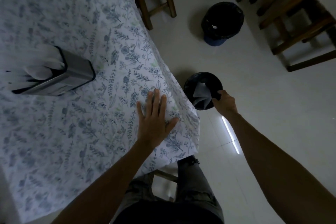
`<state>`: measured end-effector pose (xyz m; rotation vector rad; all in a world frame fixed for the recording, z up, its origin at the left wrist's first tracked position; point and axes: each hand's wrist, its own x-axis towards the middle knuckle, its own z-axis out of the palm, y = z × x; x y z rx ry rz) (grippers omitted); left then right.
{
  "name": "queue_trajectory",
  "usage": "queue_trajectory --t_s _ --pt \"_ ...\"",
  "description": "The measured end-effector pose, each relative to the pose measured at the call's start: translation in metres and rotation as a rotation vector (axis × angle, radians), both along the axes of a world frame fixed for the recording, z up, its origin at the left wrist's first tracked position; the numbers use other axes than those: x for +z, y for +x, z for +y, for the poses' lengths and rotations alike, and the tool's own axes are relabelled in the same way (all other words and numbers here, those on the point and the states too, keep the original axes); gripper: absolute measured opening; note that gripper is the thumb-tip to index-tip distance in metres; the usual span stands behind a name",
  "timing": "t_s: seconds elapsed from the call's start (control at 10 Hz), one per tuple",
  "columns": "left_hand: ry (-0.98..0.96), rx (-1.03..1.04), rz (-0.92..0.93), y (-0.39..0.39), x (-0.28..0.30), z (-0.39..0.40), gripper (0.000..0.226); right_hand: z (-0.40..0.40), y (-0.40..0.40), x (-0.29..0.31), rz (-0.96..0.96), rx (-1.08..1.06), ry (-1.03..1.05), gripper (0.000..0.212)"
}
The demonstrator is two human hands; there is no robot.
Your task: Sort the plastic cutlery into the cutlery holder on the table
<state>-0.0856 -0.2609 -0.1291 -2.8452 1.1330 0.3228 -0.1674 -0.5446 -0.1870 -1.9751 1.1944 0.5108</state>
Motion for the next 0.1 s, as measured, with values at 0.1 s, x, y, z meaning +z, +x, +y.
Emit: queue_trajectory --t_s 0.1 --pt "-0.004 0.013 0.013 -0.0014 0.0015 -0.0029 0.093 0.0118 -0.0013 0.0074 -0.022 -0.016 -0.004 0.043"
